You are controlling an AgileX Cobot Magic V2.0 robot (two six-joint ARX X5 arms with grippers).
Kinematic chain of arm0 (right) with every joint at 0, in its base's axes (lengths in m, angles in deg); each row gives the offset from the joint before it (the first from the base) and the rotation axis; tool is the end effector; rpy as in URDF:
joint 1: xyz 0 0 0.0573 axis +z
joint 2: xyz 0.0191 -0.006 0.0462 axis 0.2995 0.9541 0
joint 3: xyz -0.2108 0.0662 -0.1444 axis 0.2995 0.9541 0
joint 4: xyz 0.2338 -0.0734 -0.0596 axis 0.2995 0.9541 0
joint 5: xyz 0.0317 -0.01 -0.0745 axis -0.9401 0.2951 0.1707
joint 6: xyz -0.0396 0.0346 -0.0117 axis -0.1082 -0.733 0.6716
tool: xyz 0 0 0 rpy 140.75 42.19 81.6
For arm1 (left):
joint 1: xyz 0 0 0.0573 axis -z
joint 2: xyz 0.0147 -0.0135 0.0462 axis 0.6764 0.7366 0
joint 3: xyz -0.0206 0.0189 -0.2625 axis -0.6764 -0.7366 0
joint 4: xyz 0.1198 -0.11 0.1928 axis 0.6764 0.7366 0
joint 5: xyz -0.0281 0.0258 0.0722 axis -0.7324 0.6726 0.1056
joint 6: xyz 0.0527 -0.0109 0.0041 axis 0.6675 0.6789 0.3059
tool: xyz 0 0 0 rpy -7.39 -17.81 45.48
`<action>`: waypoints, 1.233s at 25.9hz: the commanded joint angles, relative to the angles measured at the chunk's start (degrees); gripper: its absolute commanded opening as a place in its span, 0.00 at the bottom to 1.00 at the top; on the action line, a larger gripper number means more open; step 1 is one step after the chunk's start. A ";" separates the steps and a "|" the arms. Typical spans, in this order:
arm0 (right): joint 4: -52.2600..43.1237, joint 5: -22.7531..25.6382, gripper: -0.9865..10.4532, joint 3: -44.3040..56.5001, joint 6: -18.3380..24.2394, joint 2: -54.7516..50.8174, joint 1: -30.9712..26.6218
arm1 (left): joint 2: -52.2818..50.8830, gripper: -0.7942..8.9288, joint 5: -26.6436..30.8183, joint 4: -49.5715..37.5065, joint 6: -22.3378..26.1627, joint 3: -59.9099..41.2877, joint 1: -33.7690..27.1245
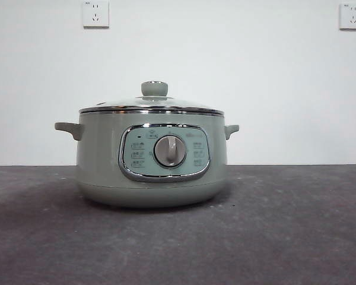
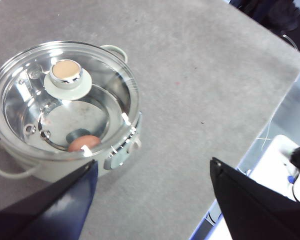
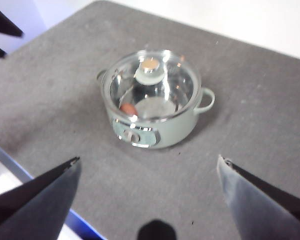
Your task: Pick up the egg,open the lid,put the egg in the pot,close the lid
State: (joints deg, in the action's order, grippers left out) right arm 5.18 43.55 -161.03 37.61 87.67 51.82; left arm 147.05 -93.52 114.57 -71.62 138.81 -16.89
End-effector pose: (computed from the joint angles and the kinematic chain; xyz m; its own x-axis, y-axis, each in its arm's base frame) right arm 0.0620 0.0445 0.4854 0.6669 0.5301 -0.5237 -0.6078 0.7935 0.0293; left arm 0.1424 -0.0802 0.4470 0.4948 -0.6434 -0.5841 0.7031 0.6914 -0.1660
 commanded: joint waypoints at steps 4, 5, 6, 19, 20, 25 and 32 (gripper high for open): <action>1.36 -0.22 0.23 5.70 -0.42 0.00 0.09 | -1.31 0.35 -0.17 3.98 -0.52 -0.04 -0.09; 1.36 -0.22 0.18 6.75 -0.39 0.00 0.09 | -1.31 0.27 -0.17 4.90 -0.50 -0.04 -0.09; 1.36 -0.22 0.12 7.78 -0.37 0.02 0.09 | -1.31 0.18 -0.17 5.73 -0.46 -0.04 -0.09; 1.33 0.15 0.09 12.31 -0.17 0.13 0.07 | -1.27 0.08 0.04 6.49 0.11 -0.04 -0.09; 1.33 0.48 0.09 12.31 -0.17 0.13 0.09 | -1.27 0.08 0.04 6.49 0.11 -0.04 -0.11; 1.33 1.18 0.09 12.31 -0.17 0.15 0.07 | -1.25 0.08 0.02 6.49 0.11 -0.04 -0.11; 1.33 1.40 0.09 12.31 -0.15 0.15 0.07 | -0.98 0.08 3.56 1.75 1.99 -0.04 -0.17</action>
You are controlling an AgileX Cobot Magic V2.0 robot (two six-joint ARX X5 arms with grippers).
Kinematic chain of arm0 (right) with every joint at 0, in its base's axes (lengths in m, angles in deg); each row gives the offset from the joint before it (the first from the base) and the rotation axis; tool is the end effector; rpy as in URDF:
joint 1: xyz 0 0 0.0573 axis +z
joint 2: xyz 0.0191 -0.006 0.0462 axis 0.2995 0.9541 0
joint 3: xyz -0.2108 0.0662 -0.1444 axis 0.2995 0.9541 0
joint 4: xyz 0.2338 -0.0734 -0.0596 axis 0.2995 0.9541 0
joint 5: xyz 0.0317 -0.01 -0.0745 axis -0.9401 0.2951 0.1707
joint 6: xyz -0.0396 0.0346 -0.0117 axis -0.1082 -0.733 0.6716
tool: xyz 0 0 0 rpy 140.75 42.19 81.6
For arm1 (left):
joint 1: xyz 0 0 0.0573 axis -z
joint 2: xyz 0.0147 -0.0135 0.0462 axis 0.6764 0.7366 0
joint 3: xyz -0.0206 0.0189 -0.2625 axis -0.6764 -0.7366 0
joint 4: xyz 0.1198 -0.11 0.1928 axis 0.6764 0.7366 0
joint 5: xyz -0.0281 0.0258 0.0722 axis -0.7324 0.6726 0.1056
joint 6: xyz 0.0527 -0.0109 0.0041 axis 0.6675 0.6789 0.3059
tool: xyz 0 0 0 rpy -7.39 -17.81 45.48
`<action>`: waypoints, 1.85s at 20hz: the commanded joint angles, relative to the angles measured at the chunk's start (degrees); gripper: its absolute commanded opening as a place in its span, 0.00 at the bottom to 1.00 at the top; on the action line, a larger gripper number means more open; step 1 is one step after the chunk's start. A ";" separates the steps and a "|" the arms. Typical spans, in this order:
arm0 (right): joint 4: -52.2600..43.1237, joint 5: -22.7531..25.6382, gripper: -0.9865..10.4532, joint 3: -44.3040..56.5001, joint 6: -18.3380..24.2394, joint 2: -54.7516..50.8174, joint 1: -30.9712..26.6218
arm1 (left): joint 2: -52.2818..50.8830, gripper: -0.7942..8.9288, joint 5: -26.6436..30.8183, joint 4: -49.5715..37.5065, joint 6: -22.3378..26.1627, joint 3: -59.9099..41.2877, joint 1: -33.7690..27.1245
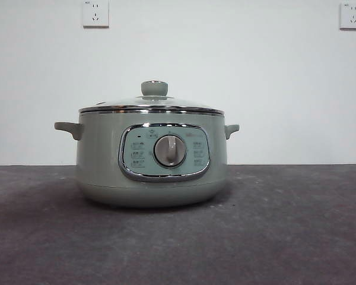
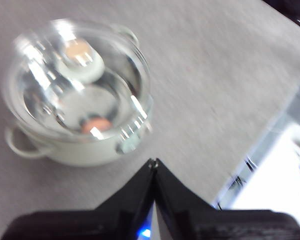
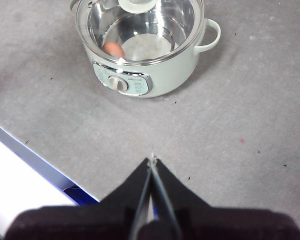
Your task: Pick up the egg,open the lid,put the egg in the pot,close the lid
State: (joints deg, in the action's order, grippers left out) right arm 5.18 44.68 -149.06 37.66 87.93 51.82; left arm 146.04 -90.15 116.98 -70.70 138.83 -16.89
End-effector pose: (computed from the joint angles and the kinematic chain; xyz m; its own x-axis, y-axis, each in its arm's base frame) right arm 0.0884 0.0619 0.4379 0.5711 0.4407 -0.6925 -0.5911 0.8062 0.0256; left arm 0.1357 -0.0752 0.4461 0.5196 -0.5939 -0.6143 0.6785 0.7238 -0.1258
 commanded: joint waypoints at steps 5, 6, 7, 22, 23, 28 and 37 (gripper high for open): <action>1.33 0.44 0.09 0.33 -0.22 0.48 0.07 | -1.46 0.08 1.20 -12.33 12.74 -0.42 -3.89; 1.33 0.46 0.09 0.33 -0.22 0.57 0.07 | -2.84 0.08 0.33 -15.67 12.98 -1.14 -6.49; 1.31 0.44 0.09 0.31 -0.22 0.63 0.07 | -4.39 0.08 -1.97 -19.58 12.98 -2.86 -9.09; 1.31 0.46 0.09 0.24 -0.22 4.42 0.07 | -44.54 0.08 -2.03 -64.28 4.72 -72.48 -27.61; 1.31 0.46 0.09 0.24 -0.22 4.72 0.07 | -46.47 0.08 -0.61 -64.59 3.65 -75.25 -27.85; 1.31 0.92 0.09 0.24 -0.22 5.73 0.07 | -55.28 0.08 5.20 -64.50 -1.62 -85.66 -28.83; 1.29 1.25 0.09 0.24 -0.22 5.84 0.07 | -61.92 0.08 6.97 -60.30 -5.53 -90.58 -30.03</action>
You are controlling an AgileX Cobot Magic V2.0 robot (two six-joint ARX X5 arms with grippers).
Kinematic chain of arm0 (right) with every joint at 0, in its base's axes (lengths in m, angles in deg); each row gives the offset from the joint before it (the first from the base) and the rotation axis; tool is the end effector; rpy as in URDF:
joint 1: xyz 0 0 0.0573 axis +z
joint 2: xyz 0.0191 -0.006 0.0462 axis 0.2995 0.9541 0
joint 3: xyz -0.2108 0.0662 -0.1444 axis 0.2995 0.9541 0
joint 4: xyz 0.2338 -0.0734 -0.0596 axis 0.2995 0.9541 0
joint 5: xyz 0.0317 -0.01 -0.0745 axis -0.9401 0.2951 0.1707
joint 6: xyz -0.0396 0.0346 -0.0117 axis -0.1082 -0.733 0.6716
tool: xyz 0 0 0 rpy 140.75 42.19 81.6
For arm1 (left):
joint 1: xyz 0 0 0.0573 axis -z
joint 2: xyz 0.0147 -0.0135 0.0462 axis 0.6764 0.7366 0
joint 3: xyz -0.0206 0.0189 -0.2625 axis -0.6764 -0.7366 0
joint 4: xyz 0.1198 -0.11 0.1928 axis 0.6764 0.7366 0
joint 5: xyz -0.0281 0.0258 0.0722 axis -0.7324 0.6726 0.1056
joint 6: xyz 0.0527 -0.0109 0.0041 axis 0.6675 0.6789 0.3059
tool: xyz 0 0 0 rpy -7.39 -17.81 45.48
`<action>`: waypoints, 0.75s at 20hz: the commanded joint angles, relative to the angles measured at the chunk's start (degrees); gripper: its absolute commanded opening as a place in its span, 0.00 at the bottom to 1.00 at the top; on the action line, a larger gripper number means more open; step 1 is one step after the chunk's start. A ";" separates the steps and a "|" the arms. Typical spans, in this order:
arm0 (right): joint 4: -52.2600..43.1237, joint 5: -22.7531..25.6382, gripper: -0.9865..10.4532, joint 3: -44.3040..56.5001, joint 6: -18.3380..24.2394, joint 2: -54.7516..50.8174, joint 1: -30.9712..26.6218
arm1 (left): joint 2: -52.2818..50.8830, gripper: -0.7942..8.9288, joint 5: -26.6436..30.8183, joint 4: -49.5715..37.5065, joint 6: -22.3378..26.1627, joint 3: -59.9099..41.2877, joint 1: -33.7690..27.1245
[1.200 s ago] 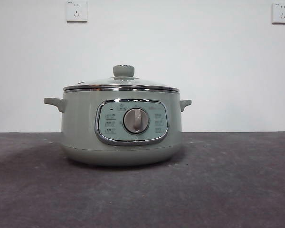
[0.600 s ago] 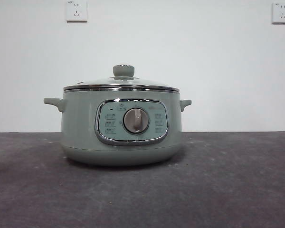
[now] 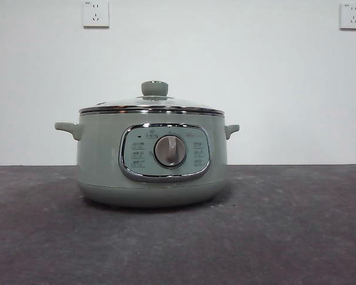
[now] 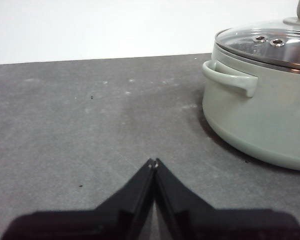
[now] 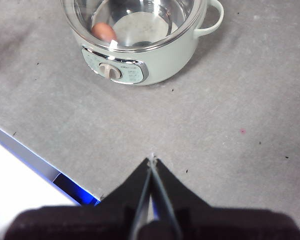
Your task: Pick up the egg,open the lid,put the egg in the pot,close the lid
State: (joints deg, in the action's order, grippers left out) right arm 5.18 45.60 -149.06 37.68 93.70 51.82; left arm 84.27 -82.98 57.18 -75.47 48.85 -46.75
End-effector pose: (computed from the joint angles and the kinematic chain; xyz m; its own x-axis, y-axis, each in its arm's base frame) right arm 0.1161 0.0803 0.4274 0.5200 0.3863 -0.7618 -0.5807 0.8139 0.0163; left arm 0.0956 0.0015 0.1535 0.9820 -0.1177 -0.1479 0.1167 0.9931 -0.0152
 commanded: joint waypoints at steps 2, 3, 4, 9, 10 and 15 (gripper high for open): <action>1.31 0.42 0.09 0.24 -0.24 0.07 0.07 | 0.28 0.08 0.24 -0.42 -0.76 -0.59 -0.17; 1.29 0.42 0.09 0.24 -0.24 0.07 0.07 | 0.59 0.08 0.24 -0.44 -0.76 -0.59 -0.17; 1.31 0.42 0.09 0.24 -0.24 0.07 0.07 | 0.94 0.08 0.22 -0.44 -0.76 -0.59 -0.17; 1.29 0.42 0.09 0.24 -0.24 0.07 0.07 | 2.51 0.08 0.22 -0.44 -0.76 -0.59 -0.17; 1.31 0.42 0.09 0.24 -0.24 0.07 0.07 | 2.91 0.08 0.22 -0.44 -0.76 -0.59 -0.17; -1.79 3.76 0.09 0.31 3.10 -2.21 -1.81 | 4.22 0.08 0.22 -0.44 -0.76 -0.59 -0.17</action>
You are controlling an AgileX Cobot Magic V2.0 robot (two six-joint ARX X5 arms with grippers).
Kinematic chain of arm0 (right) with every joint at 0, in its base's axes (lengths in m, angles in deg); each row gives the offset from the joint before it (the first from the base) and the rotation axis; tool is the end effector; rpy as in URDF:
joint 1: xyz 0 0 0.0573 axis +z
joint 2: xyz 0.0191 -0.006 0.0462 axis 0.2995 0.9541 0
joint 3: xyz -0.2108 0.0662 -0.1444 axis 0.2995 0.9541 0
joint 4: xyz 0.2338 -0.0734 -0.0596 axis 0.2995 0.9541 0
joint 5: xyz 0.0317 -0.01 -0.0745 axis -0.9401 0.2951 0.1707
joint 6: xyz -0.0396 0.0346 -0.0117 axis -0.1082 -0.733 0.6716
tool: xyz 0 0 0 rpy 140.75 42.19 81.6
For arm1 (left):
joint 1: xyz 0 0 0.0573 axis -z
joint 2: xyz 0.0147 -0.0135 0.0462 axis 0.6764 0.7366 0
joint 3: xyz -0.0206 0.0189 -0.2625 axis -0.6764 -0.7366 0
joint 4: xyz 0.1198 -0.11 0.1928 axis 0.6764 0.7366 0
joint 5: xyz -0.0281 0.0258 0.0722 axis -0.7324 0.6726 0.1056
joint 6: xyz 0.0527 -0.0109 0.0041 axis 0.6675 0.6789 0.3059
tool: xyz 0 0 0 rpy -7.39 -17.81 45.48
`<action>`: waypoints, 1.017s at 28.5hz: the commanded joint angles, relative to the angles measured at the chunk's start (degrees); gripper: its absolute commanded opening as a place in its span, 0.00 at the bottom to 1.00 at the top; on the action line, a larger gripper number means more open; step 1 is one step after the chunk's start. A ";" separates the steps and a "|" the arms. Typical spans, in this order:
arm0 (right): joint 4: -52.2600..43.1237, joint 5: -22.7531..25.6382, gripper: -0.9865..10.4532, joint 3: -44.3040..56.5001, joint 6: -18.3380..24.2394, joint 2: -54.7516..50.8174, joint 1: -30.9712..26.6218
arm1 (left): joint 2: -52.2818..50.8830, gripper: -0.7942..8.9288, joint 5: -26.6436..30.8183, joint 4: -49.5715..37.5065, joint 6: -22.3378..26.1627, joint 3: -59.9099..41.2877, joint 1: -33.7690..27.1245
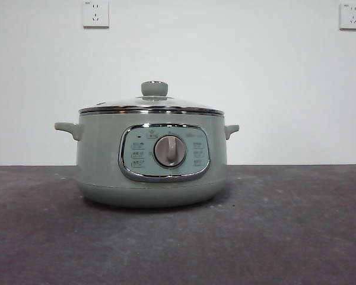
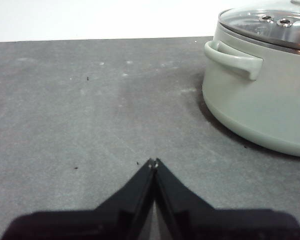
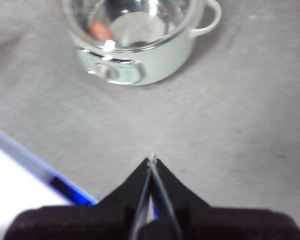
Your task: Pick up the egg,open the lid,put the egg in the pot,close the lid
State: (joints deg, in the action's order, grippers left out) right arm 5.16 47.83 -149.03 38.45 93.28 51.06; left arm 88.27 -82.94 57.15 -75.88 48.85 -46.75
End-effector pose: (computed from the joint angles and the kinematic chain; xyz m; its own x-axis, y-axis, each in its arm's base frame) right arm 0.1158 0.0765 0.4282 0.5513 0.3501 -0.7573 -0.5573 0.8300 -0.0221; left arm 0.0989 0.0017 0.1482 0.9695 -0.1179 -0.2148 0.1130 0.9930 -0.0351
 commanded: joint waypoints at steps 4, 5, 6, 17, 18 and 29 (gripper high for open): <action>-14.05 -2.40 0.09 1.81 1.64 -8.68 -7.10 | 0.61 0.08 0.17 -0.39 -0.33 -0.59 -0.17; -15.78 -2.78 0.09 2.19 1.64 -10.45 -8.70 | 0.72 0.08 0.17 -0.39 -0.33 -0.59 -0.17; -16.41 -2.27 0.09 2.36 2.34 -11.98 -10.49 | 0.79 0.08 0.17 -0.39 -0.33 -0.59 -0.17; -33.20 -6.86 0.09 30.88 4.94 -37.18 -23.08 | 1.07 0.08 0.17 -0.39 -0.33 -0.59 -0.17; -35.34 -6.86 0.09 34.56 4.92 -39.28 -23.61 | 1.07 0.08 0.17 -0.39 -0.33 -0.59 -0.17; -57.40 -6.80 0.09 73.53 -2.21 -58.90 -25.55 | 1.07 0.08 0.17 -0.39 -0.33 -0.59 -0.17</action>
State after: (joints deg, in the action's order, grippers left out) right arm -51.06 41.01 -78.13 39.10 35.32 25.59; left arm 89.32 -82.92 57.15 -75.88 48.85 -46.75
